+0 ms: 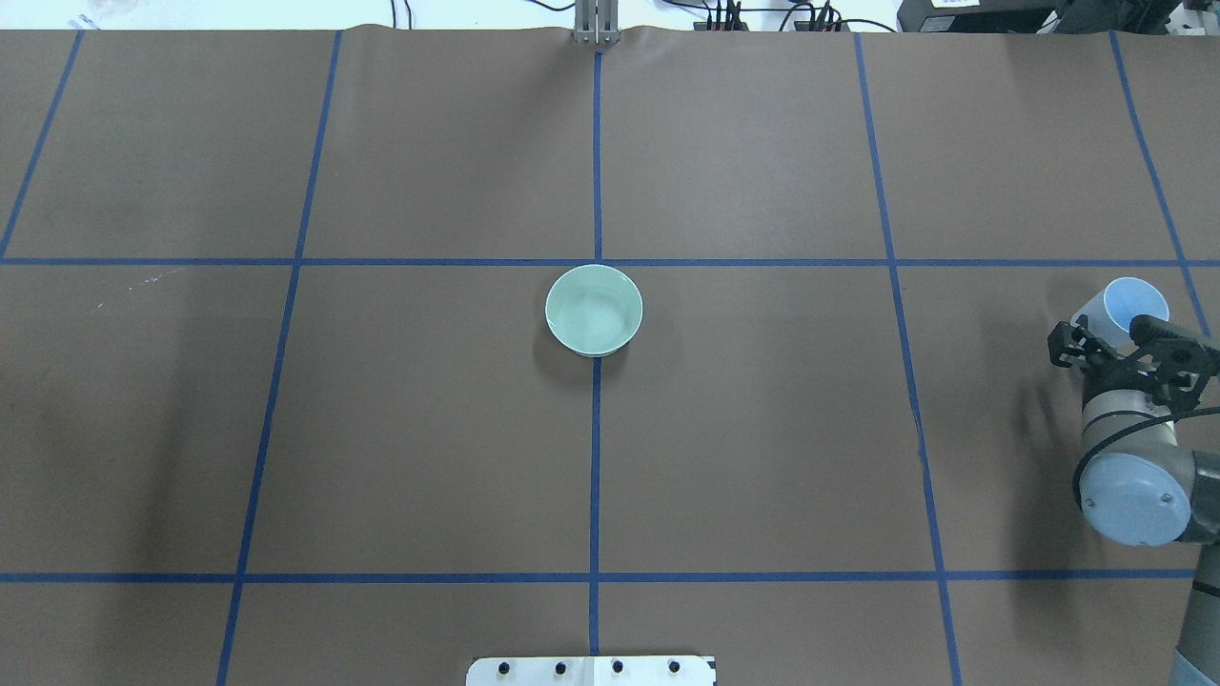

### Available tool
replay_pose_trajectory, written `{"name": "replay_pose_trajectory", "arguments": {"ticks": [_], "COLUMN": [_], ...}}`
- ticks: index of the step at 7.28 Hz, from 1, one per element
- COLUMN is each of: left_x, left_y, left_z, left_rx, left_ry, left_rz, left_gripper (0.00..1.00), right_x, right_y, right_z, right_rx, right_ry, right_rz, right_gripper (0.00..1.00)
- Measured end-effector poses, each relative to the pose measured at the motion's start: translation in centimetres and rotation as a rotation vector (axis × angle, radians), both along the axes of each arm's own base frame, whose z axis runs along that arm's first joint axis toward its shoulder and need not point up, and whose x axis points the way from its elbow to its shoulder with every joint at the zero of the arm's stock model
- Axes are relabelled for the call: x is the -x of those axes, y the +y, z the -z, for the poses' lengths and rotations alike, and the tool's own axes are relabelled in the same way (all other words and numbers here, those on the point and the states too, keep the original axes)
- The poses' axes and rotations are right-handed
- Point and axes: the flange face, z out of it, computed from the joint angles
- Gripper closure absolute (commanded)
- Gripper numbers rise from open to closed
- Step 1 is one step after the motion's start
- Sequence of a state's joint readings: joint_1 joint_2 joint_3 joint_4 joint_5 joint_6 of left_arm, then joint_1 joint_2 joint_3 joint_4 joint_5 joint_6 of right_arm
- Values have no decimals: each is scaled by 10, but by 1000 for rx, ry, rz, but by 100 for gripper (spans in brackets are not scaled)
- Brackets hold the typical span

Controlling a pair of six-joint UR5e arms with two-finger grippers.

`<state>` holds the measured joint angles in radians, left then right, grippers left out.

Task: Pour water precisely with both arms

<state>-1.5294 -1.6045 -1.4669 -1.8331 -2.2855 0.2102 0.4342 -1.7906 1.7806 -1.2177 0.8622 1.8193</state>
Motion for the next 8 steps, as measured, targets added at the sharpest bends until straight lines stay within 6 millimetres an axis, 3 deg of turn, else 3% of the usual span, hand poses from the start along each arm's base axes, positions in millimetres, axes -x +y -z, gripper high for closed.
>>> {"name": "replay_pose_trajectory", "arguments": {"ticks": [3, 6, 7, 8], "left_x": [0, 0, -1, -1], "left_y": [0, -1, -1, -1], "left_z": [1, 2, 2, 2], "left_rx": [-2, -3, -3, -3], "left_ry": [0, 0, 0, 0], "left_rz": [0, 0, -1, -1], "left_gripper": [0, 0, 0, 0], "right_x": [15, -4, -6, -4], "right_y": [-11, -27, -34, -40], "right_z": [-11, -25, -29, -32], "right_rx": [4, 16, 20, 22], "right_ry": [12, 37, 44, 47], "right_rz": [-11, -56, -72, -81], "right_gripper": [0, 1, 7, 53]}}
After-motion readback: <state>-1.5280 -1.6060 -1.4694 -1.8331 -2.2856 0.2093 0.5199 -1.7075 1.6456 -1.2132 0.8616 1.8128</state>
